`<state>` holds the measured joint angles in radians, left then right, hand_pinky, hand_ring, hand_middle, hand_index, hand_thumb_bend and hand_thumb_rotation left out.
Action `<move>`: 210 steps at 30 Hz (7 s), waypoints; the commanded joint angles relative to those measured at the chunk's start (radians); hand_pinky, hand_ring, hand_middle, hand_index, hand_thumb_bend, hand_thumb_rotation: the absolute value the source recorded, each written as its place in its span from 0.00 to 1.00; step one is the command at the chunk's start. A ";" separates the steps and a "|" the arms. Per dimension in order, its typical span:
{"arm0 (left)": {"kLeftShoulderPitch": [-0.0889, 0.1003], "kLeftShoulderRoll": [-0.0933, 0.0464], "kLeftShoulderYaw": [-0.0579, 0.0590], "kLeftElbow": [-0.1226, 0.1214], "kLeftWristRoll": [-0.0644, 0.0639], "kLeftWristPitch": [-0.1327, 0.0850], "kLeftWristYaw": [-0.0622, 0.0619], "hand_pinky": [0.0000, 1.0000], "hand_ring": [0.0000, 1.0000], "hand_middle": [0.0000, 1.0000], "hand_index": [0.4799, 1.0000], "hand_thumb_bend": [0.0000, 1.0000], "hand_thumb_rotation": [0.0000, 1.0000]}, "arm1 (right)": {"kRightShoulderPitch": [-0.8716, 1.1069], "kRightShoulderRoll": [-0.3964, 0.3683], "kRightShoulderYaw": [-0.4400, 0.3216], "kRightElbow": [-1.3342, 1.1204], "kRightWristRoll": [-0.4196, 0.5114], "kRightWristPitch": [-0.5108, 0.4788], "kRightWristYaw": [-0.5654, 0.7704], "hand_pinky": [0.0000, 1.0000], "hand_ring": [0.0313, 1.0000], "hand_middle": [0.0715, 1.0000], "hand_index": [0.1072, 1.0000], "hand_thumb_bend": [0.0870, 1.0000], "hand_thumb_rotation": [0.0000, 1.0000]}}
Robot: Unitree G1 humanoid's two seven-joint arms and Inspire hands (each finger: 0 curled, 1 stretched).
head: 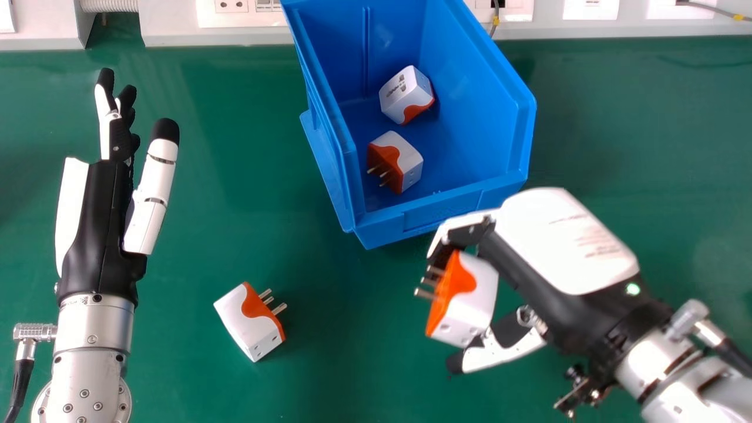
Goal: Pick all objects and put in blue box
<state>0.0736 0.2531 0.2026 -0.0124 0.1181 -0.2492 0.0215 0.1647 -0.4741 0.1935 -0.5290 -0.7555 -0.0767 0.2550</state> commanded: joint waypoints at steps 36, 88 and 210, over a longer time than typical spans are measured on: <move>0.042 0.000 0.005 -0.035 -0.013 -0.032 -0.016 0.99 1.00 1.00 1.00 0.40 1.00 | -1.025 0.179 0.155 1.057 -0.127 0.022 -0.307 0.04 0.05 0.09 0.41 0.44 0.14; 0.080 -0.025 -0.015 0.000 0.039 -0.087 0.020 0.99 1.00 1.00 1.00 0.43 1.00 | -1.192 0.215 0.402 1.582 -0.132 0.083 -0.579 1.00 1.00 1.00 1.00 0.53 0.83; 0.028 -0.058 -0.003 0.036 0.019 -0.108 0.078 0.99 1.00 1.00 1.00 0.40 1.00 | -0.813 0.299 0.559 1.042 -0.273 -0.350 -0.194 1.00 1.00 1.00 1.00 0.37 0.57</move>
<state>0.1061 0.1995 0.2021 0.0498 0.1365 -0.3556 0.0889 -0.6093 -0.1920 0.7511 0.5078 -1.0333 -0.4247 0.0847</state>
